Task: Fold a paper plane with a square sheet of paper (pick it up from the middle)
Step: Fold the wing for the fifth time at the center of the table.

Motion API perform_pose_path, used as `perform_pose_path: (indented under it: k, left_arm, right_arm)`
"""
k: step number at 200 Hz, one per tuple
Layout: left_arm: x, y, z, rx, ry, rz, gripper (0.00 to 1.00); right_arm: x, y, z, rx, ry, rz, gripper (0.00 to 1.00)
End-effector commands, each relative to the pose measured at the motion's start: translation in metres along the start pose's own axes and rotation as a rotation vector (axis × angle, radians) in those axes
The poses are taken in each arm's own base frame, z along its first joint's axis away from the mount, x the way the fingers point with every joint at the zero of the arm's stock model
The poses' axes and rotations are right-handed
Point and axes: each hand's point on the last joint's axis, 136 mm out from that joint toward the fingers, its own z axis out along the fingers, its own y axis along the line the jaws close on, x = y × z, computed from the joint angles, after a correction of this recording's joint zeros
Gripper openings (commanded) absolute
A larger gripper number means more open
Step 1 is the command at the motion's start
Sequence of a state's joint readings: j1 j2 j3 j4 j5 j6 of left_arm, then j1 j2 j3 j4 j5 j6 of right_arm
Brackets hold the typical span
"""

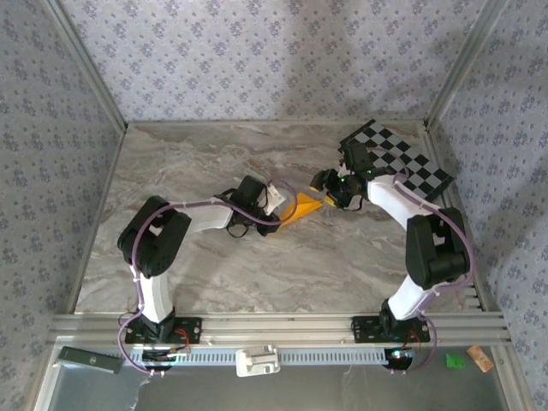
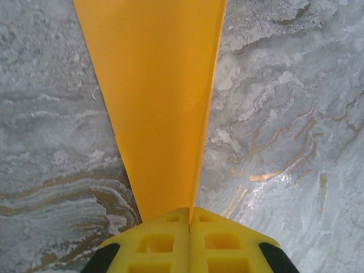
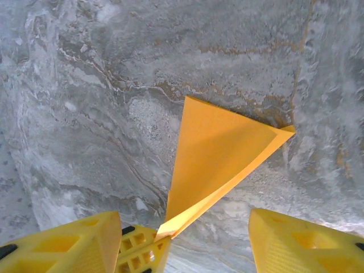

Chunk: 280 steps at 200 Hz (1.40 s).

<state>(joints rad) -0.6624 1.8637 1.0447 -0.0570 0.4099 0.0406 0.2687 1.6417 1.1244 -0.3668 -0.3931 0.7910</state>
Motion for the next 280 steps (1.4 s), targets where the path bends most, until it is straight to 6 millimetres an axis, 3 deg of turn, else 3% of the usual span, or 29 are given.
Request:
perform_pose_path:
  k: [1, 44, 139, 243, 280]
  left_arm:
    - [0.001, -0.009, 0.001, 0.067, 0.027, -0.097, 0.02]
    - [0.002, -0.01, 0.006, 0.084, 0.032, -0.188, 0.02]
    - [0.004, -0.001, 0.009, 0.078, -0.014, -0.319, 0.02]
    - [0.012, -0.001, 0.01, 0.147, -0.038, -0.387, 0.05]
    - [0.013, 0.001, 0.01, 0.152, -0.047, -0.39, 0.05]
  right_arm:
    - [0.001, -0.014, -0.005, 0.053, -0.043, -0.12, 0.62]
    - [0.02, -0.031, 0.004, 0.081, -0.035, -0.168, 0.61]
    - [0.05, -0.02, 0.039, 0.147, 0.049, -0.37, 0.52]
    - [0.054, -0.001, 0.075, 0.075, 0.123, -0.394, 0.56]
    - [0.057, -0.004, 0.087, 0.077, 0.158, -0.384, 0.58]
